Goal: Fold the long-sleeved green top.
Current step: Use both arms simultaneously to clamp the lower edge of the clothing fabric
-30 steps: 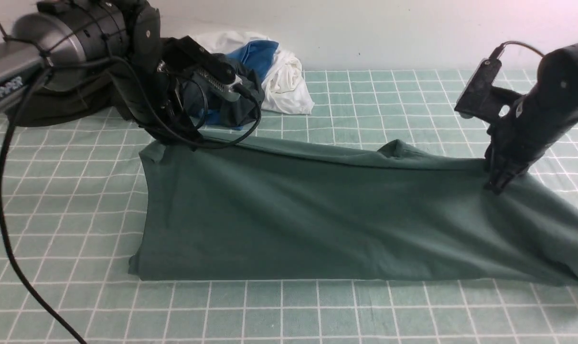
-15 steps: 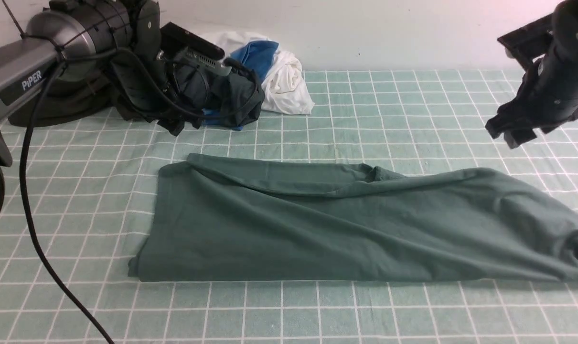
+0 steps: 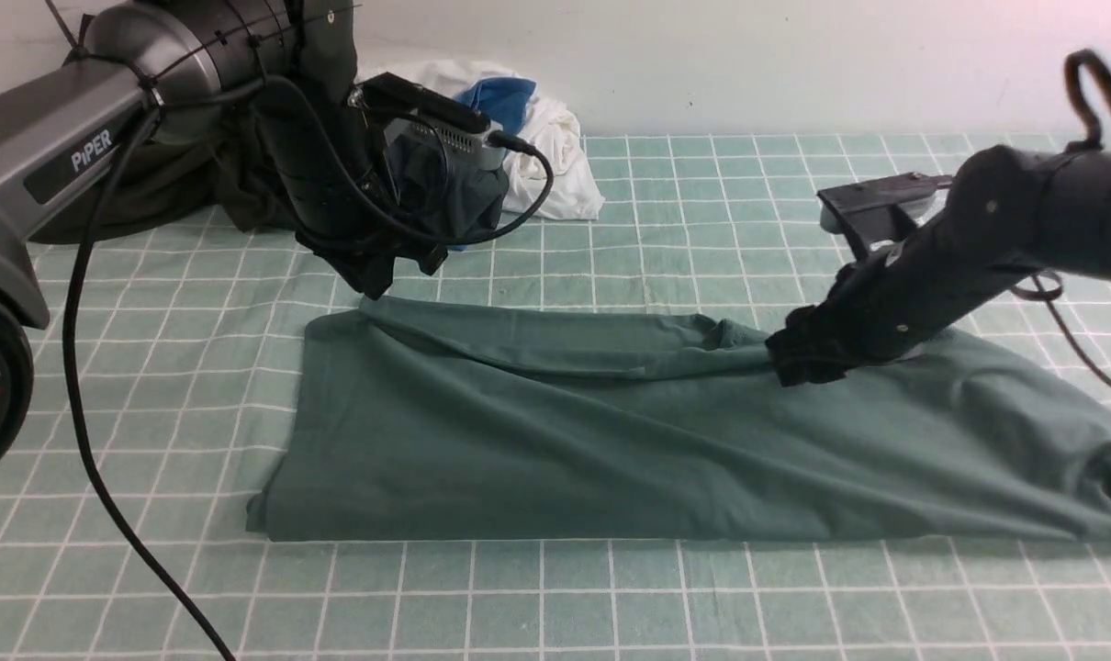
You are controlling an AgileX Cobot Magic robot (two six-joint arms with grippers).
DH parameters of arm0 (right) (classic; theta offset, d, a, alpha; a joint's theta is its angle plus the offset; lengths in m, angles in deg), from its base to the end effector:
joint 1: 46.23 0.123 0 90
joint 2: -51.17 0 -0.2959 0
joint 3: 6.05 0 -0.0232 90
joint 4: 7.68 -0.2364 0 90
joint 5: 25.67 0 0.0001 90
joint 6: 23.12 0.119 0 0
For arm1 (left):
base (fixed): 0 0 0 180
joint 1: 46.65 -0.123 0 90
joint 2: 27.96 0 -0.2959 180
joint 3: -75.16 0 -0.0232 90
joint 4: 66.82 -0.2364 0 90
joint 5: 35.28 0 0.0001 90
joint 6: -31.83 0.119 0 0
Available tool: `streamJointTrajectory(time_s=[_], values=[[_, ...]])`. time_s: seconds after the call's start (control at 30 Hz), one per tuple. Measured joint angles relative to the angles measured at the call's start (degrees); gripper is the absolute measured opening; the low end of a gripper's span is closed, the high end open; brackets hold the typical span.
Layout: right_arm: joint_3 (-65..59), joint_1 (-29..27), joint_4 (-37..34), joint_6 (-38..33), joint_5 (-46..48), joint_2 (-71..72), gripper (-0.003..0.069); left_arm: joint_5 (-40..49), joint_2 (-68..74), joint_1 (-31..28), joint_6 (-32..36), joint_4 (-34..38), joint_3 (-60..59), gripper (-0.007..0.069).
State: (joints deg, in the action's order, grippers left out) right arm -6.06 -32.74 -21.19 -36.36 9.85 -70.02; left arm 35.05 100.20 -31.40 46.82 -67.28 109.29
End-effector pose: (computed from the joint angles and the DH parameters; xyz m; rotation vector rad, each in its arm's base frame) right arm 0.4002 0.1126 0.1658 -0.4109 2.6967 0.2423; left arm 0.4366 -0.1181 0.2476 0.7506 2.7687 0.0105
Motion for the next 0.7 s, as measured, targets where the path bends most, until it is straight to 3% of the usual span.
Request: streamJointTrajectory(time_s=[0.17, 0.37, 0.5, 0.7], values=[[-0.02, -0.32, 0.99, 0.45, -8.6, -4.15, 0.0304, 0.15, -0.24, 0.0, 0.0, -0.55, 0.0, -0.0003], [2.05, -8.02, 2.83, 6.3, -11.9, -4.7, 0.0232, 0.15, -1.91, 0.0, -0.05, -0.6, -0.98, -0.0003], [6.74, -15.16, 3.37, 7.4, -2.57, -3.25, 0.0193, 0.1, -4.34, 0.14, -0.15, -0.6, -7.86, -0.0003], [4.63, -18.81, 3.51, 2.25, 9.73, 6.12, 0.0185, -1.12, -7.44, 0.86, -0.27, -0.6, -25.27, -0.0003]])
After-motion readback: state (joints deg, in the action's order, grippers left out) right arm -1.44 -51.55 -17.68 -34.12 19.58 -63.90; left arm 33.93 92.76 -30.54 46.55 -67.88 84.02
